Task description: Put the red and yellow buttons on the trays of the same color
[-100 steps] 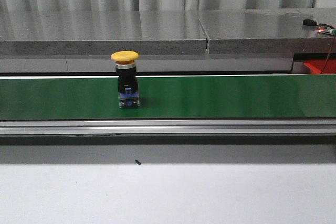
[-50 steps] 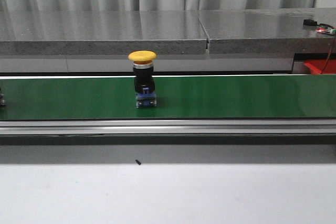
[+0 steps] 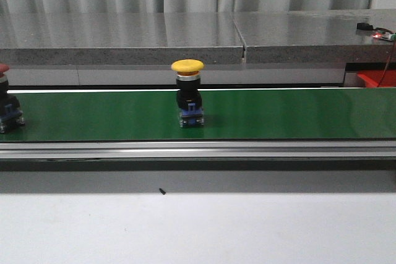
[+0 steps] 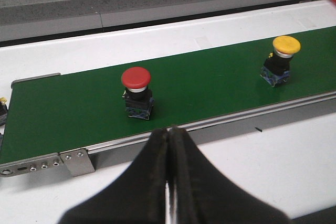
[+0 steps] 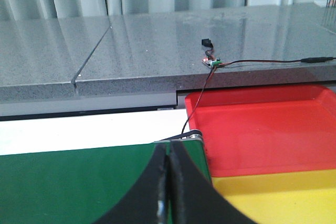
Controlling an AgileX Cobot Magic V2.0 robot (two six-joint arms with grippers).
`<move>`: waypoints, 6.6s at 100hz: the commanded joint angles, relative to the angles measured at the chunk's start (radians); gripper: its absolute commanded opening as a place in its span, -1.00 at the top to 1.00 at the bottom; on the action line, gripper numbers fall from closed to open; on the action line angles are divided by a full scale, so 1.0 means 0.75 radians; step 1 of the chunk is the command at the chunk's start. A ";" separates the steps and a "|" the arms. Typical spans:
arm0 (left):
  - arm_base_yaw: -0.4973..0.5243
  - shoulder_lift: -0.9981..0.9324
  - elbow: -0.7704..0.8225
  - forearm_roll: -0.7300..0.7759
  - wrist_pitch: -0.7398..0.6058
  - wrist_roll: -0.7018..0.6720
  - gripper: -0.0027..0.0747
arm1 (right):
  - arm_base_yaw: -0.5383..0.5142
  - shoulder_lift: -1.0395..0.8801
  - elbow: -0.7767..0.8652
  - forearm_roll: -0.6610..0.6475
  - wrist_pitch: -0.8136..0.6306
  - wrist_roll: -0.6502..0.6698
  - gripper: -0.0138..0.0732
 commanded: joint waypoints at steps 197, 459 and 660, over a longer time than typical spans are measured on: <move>-0.011 0.011 -0.033 -0.028 -0.088 -0.014 0.98 | 0.608 1.759 -1.454 0.338 0.952 -0.388 -0.25; -0.011 0.011 -0.033 -0.028 -0.088 -0.014 0.98 | -0.484 1.658 -1.036 0.427 0.606 -0.388 -0.58; -0.011 0.011 -0.033 -0.028 -0.090 -0.014 0.98 | 0.581 1.564 -1.136 0.339 0.698 -0.396 -0.58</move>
